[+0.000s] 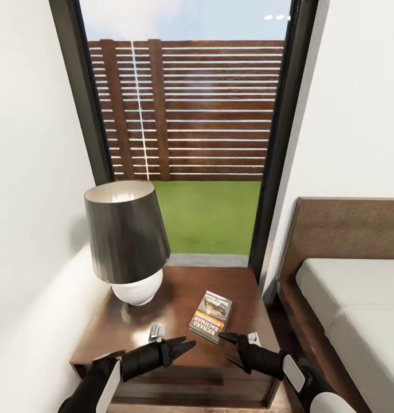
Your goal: In the bedroom, move the book from the bed onto either nightstand, and place the two sandals side by side next to the bed.
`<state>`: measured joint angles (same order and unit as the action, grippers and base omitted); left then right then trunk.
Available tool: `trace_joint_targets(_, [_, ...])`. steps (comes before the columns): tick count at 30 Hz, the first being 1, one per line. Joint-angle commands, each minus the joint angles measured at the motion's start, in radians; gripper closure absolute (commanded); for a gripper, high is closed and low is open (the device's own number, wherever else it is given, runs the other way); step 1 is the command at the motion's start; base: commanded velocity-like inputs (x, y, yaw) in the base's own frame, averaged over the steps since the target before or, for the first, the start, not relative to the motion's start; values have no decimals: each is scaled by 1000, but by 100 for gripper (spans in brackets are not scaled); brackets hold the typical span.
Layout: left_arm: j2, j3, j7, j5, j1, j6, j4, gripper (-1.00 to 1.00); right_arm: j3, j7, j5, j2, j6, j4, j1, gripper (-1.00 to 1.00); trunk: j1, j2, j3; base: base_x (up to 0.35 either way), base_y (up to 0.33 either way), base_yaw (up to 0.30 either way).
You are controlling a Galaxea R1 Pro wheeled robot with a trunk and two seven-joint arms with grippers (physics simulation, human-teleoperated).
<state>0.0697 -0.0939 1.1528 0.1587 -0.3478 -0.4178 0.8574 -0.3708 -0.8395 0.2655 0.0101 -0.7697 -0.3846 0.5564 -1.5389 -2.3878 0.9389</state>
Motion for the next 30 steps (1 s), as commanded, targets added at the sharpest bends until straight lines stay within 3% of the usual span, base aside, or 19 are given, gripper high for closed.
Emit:
trace_joint_targets(1, [1,-3,4,1,0,-10,0,-100,-5,-1,-1,1,-5,0,0,-100,4,7,-2,0,0,0])
trace_joint_targets(22, [-8,-11,3,0,0,-10,0,-100,-3,-1,-4,1,-2,-2,0,-100,85,154,-68,0,0,0])
trace_joint_targets(25, [-45,-45,6,2,0,-11,-1,-100,-2,-1,-8,0,3,-15,0,-100,96,175,-77,0,0,0])
trace_joint_targets(30, [-105,-140,13,5,0,-13,-3,-100,0,-3,-10,0,68,-61,-1,-100,115,210,-93,0,0,0])
